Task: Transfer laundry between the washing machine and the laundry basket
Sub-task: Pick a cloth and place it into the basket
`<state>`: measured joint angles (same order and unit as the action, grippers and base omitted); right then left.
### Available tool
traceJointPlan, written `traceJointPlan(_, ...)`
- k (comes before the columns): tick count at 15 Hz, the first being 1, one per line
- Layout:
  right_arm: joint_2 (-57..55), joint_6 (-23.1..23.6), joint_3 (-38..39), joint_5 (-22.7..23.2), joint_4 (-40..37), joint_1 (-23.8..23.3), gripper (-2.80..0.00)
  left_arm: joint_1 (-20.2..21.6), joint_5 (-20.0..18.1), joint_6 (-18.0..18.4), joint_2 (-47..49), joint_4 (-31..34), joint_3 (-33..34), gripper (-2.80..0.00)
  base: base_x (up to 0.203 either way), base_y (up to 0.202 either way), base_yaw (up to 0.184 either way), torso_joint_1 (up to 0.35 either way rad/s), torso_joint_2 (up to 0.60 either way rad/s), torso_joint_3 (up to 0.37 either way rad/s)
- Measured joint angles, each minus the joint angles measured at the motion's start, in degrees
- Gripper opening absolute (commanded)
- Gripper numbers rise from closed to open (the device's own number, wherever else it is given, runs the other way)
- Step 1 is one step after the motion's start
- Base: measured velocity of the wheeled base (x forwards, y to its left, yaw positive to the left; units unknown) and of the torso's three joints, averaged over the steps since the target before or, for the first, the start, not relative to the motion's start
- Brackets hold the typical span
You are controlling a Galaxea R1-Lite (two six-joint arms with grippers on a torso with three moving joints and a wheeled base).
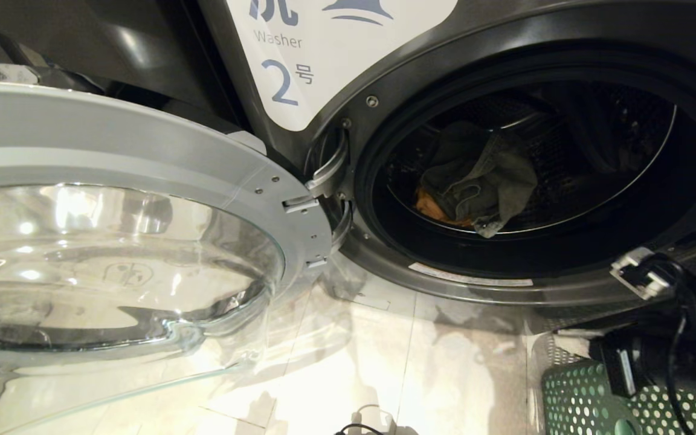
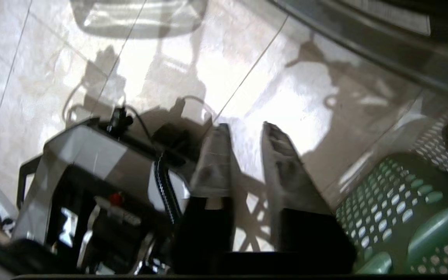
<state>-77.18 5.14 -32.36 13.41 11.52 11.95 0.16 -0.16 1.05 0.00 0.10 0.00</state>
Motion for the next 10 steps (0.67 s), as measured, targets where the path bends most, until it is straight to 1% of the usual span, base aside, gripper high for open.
traceJointPlan(2,-4.96,-1.05,-1.52,-1.93,6.66,0.72,0.0,0.0,-0.01,0.0,0.0,0.0,0.0,-2.8,0.0,0.0,0.0,0.0,0.0,0.0)
traceJointPlan(5,-8.33,-5.33,-6.93,-3.84,8.07,1.03,0.0,0.0,0.0,0.0,0.0,0.0,0.0,-2.8,0.0,0.0,0.0,0.0,0.0,0.0)
traceJointPlan(7,-9.37,-5.78,-10.33,-5.71,9.3,1.5,0.0,0.0,0.02,0.0,0.0,0.0,0.0,-2.8,0.0,0.0,0.0,0.0,0.0,0.0)
traceJointPlan(10,-11.76,-5.17,-10.81,-10.5,15.88,3.31,0.0,0.0,0.0,0.0,0.0,0.0,0.0,-2.8,0.0,0.0,0.0,0.0,0.0,0.0)
